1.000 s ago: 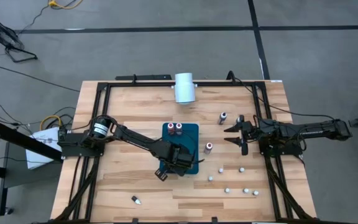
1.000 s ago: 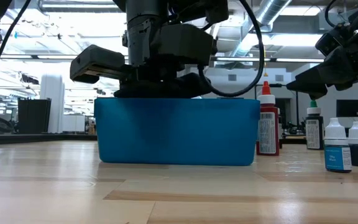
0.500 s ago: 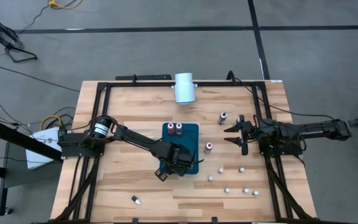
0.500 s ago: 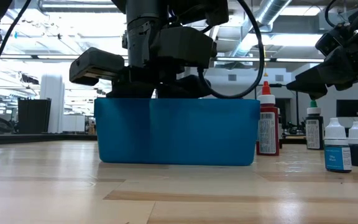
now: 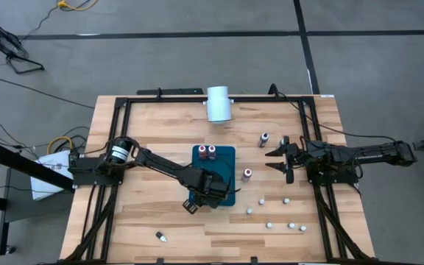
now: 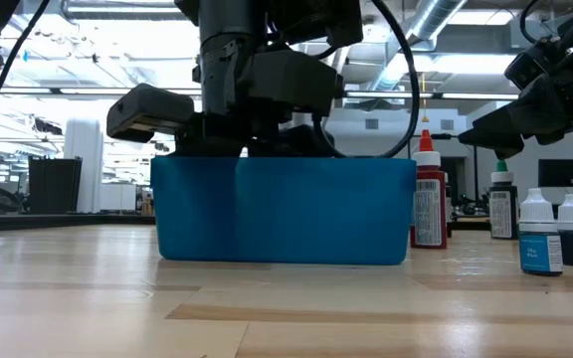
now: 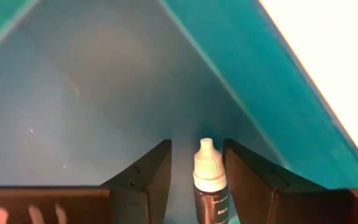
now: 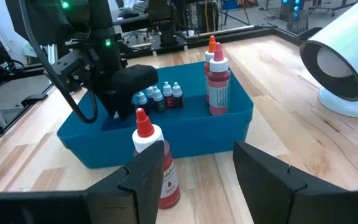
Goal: Pick & Place food coloring
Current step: Put the small black food coloring bottle into the blue bin
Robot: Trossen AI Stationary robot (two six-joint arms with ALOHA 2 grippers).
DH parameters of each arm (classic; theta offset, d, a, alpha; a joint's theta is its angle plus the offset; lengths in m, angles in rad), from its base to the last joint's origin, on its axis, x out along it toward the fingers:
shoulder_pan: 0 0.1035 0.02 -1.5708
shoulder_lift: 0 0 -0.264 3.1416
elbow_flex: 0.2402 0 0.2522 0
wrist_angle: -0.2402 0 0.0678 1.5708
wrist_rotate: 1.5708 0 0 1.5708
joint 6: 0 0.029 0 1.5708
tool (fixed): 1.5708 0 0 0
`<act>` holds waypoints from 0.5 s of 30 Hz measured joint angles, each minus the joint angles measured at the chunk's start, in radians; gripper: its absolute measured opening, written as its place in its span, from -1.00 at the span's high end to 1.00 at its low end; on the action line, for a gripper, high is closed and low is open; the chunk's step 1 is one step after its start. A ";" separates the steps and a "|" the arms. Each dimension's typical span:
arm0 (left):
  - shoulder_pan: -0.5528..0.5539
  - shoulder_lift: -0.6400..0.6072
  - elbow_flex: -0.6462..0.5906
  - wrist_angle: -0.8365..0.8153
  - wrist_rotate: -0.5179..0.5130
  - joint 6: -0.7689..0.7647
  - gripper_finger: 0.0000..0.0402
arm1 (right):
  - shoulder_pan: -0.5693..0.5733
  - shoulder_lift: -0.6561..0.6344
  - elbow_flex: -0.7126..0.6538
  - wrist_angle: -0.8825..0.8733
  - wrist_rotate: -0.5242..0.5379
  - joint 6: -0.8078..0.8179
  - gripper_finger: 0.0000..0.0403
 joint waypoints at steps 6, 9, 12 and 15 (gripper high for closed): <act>0.003 0.014 0.000 0.012 0.002 0.000 0.34 | 0.000 0.000 0.000 0.000 0.000 0.000 0.09; 0.003 0.014 0.000 0.015 -0.007 0.007 0.40 | 0.000 0.000 0.000 0.000 0.000 0.000 0.09; 0.002 0.014 0.000 0.013 -0.013 -0.001 0.49 | 0.000 0.000 0.000 0.000 0.000 0.000 0.09; 0.002 0.014 0.000 0.011 -0.014 -0.010 0.60 | 0.000 0.000 0.000 0.000 0.000 0.000 0.09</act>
